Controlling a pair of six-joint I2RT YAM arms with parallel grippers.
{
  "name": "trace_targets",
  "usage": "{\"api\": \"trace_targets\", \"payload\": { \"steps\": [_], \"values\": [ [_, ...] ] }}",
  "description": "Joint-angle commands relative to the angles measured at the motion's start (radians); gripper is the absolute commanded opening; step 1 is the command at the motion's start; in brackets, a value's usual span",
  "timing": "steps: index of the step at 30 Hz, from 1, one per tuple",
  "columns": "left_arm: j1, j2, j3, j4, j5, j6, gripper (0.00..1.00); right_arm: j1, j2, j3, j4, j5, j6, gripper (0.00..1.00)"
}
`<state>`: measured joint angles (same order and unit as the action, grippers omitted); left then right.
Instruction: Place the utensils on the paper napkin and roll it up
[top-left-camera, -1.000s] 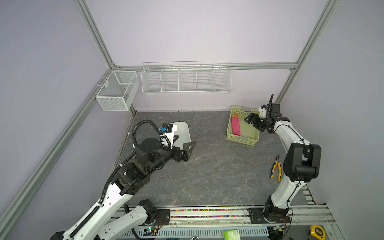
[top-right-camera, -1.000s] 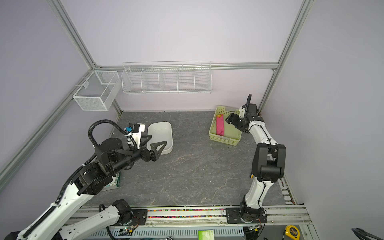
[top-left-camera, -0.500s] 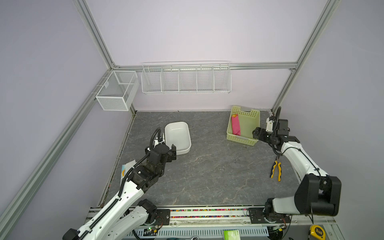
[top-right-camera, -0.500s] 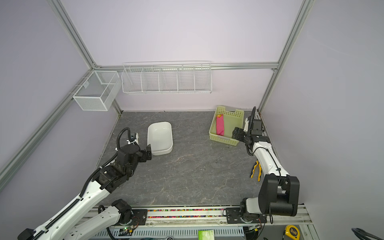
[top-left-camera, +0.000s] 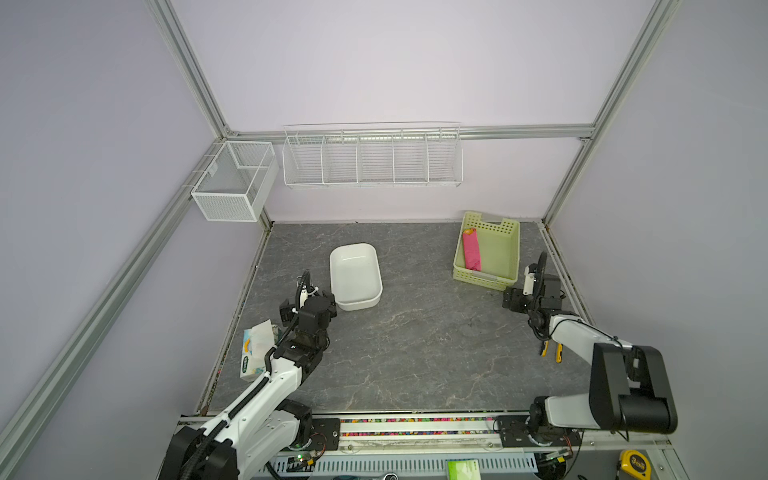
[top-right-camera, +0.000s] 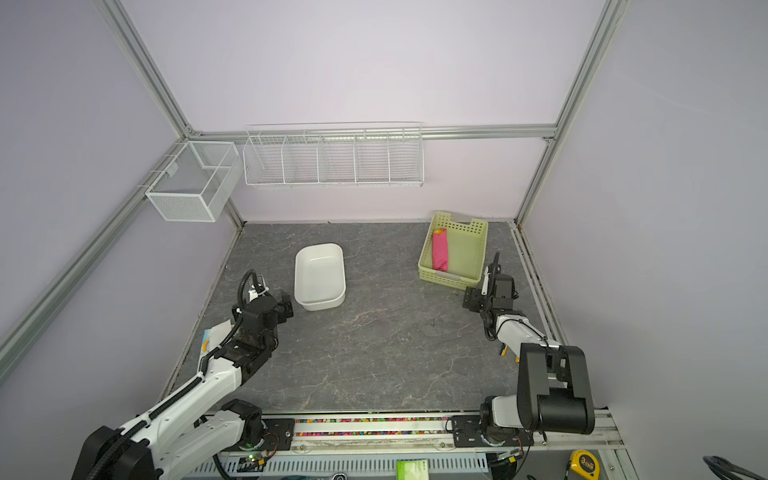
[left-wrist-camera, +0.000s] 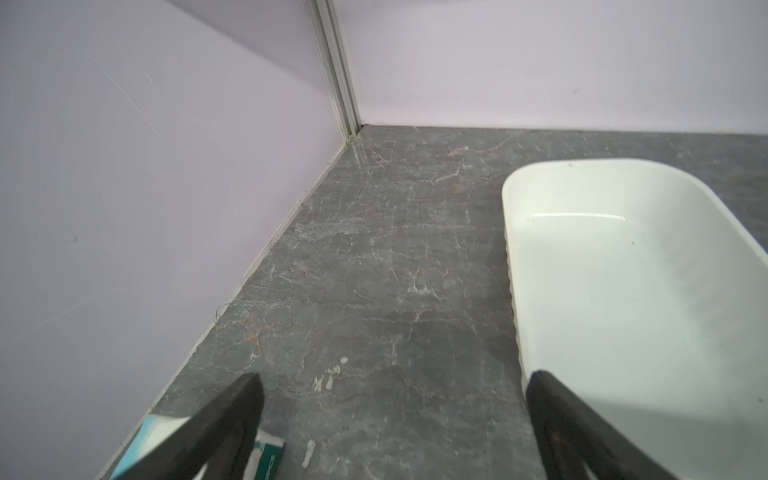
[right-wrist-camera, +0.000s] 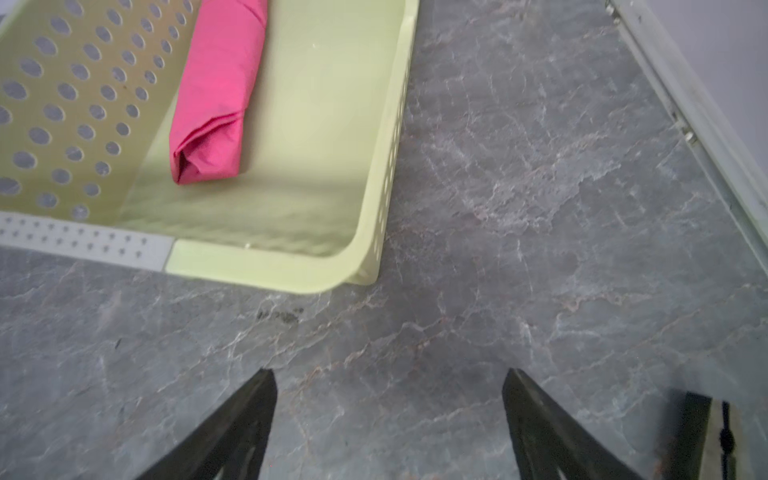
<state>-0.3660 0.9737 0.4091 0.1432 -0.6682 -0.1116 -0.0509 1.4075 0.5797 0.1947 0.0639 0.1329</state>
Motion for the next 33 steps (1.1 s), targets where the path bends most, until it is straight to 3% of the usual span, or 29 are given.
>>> {"api": "trace_targets", "payload": {
  "steps": [1, 8, 10, 15, 18, 25, 27, 32, 33],
  "values": [
    [0.065, 0.052, -0.032, 0.208, 0.058, 0.026, 1.0, 0.012, 0.025, -0.03, 0.209, 0.038, -0.044, 0.88],
    [0.182, 0.224, -0.074, 0.454, 0.171, 0.052, 1.0, 0.021, 0.063, -0.127, 0.494, 0.083, -0.104, 0.88],
    [0.191, 0.275, -0.073, 0.505, 0.184, 0.07, 1.0, 0.027, 0.059, -0.144, 0.518, 0.066, -0.116, 0.88],
    [0.202, 0.347, -0.045, 0.563, 0.254, 0.111, 1.0, 0.028, 0.132, -0.268, 0.836, 0.061, -0.122, 0.88],
    [0.22, 0.399, -0.011, 0.572, 0.343, 0.124, 1.0, 0.031, 0.113, -0.234, 0.733, 0.038, -0.133, 0.88],
    [0.246, 0.506, 0.041, 0.594, 0.43, 0.16, 0.99, 0.043, 0.126, -0.212, 0.707, 0.055, -0.145, 0.88],
    [0.285, 0.511, 0.046, 0.583, 0.507, 0.137, 0.99, 0.044, 0.123, -0.21, 0.7, 0.056, -0.145, 0.88],
    [0.354, 0.577, -0.025, 0.781, 0.618, 0.104, 0.99, 0.048, 0.124, -0.208, 0.701, 0.061, -0.148, 0.88],
    [0.354, 0.564, -0.015, 0.731, 0.624, 0.106, 0.99, 0.049, 0.123, -0.208, 0.701, 0.064, -0.148, 0.88]
  ]
}}
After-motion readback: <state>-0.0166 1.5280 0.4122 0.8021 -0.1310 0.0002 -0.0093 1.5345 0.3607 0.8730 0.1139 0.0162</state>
